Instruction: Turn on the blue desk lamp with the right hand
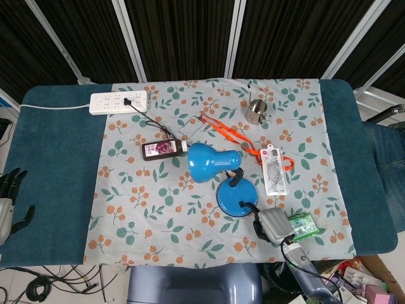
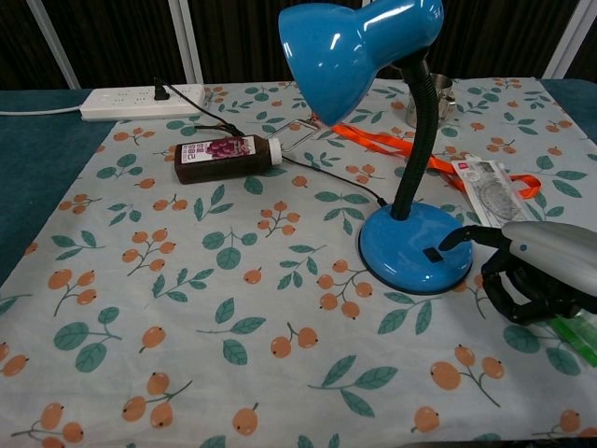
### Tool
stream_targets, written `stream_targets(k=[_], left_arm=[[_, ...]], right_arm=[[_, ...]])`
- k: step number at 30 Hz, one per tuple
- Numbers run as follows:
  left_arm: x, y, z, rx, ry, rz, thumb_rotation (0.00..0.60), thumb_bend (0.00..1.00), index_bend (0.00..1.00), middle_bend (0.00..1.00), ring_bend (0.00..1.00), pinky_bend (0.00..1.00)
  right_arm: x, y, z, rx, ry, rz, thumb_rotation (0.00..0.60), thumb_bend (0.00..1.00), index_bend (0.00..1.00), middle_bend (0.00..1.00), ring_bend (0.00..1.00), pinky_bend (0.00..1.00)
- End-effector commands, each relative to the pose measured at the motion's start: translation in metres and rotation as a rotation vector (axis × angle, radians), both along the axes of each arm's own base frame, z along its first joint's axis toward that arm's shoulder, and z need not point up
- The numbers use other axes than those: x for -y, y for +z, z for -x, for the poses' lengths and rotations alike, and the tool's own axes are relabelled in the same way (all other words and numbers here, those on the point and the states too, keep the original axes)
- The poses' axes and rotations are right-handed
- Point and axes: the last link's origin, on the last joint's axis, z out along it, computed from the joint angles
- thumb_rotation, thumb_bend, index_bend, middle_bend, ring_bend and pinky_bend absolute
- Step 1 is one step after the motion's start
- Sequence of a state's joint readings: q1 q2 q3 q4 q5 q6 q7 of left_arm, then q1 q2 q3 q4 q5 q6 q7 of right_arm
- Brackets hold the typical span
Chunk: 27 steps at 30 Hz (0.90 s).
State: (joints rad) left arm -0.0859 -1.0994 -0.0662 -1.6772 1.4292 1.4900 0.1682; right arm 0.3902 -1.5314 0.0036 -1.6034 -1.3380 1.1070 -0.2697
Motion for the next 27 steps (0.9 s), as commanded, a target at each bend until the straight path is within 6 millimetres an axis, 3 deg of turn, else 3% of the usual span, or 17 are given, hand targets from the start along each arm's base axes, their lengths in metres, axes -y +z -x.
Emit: stream_targets(k=[1, 20, 27], left_arm=[[0.0000, 0.0001, 0.0001, 0.000, 0.000, 0.000, 0.600, 0.37, 0.07, 0.04, 0.07, 0.00], [0.0000, 0.0004, 0.0002, -0.001, 0.001, -0.001, 0.600, 0.37, 0.07, 0.04, 0.07, 0.00], [-0.0001, 0.0005, 0.0003, -0.001, 0.001, -0.002, 0.600, 0.37, 0.07, 0.04, 0.07, 0.00]], right_arm=[[0.0006, -0.0017, -0.0014, -0.002, 0.003, -0.004, 0.600, 0.60, 0.20, 0.70, 0.77, 0.73], [0.0001, -0.0065, -0.0001, -0.025, -0.008, -0.027, 0.600, 0.60, 0.20, 0.70, 0.77, 0.73], [-0.0026, -0.0082, 0.0035, -0.049, -0.008, -0.043, 0.600, 0.60, 0.25, 0.70, 0.77, 0.73]])
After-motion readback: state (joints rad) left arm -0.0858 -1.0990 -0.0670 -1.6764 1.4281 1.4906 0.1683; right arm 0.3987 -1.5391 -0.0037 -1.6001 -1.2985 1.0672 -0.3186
